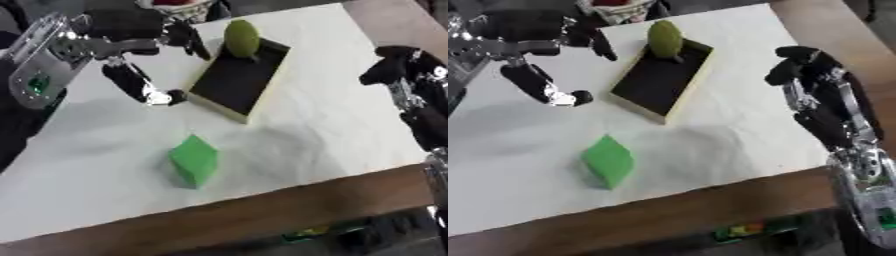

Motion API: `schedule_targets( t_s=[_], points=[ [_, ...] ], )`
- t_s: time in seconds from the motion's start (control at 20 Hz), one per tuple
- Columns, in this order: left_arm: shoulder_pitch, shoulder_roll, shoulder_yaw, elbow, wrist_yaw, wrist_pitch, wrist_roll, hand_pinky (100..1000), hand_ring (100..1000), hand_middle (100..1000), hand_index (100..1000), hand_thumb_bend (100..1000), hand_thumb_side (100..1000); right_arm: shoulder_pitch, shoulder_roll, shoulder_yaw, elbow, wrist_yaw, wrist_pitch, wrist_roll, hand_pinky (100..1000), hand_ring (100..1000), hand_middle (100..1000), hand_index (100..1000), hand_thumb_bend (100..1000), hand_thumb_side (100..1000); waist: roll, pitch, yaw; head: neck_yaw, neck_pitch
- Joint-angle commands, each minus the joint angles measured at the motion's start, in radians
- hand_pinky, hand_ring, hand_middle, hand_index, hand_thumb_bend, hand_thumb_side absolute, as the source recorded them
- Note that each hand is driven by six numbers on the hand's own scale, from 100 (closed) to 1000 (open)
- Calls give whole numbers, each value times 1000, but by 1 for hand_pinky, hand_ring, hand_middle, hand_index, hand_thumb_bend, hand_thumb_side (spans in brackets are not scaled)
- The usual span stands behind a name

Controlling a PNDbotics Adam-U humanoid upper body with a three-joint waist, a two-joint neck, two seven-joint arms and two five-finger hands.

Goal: Pick up objects on the table and place them in the box.

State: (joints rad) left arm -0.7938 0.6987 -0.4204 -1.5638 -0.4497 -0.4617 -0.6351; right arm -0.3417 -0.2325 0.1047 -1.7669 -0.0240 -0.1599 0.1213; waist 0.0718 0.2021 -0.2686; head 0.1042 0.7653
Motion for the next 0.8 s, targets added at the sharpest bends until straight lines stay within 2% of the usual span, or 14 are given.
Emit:
schedule_targets(
  t_s=[0.05, 0.4, 0.8],
  points=[
    [-7, 33, -11, -3, 11, -17, -45, 768, 743, 743, 866, 420, 414, -9, -14, -6, -14, -1, -1, 4, 640, 603, 536, 753, 100, 500, -2, -21, -2, -4, 5],
    [5, 32, -55, 20, 5, -89, -137, 796, 779, 774, 884, 518, 499, -9, -13, -9, -15, 2, -1, 0, 643, 603, 537, 754, 100, 499, -2, -25, -4, -6, 5],
    [28, 16, -85, 53, -12, -126, -208, 809, 797, 803, 905, 578, 507, -9, -13, -9, -13, 2, 0, -1, 643, 603, 536, 753, 100, 499, -5, -24, -3, -6, 5]
  ],
)
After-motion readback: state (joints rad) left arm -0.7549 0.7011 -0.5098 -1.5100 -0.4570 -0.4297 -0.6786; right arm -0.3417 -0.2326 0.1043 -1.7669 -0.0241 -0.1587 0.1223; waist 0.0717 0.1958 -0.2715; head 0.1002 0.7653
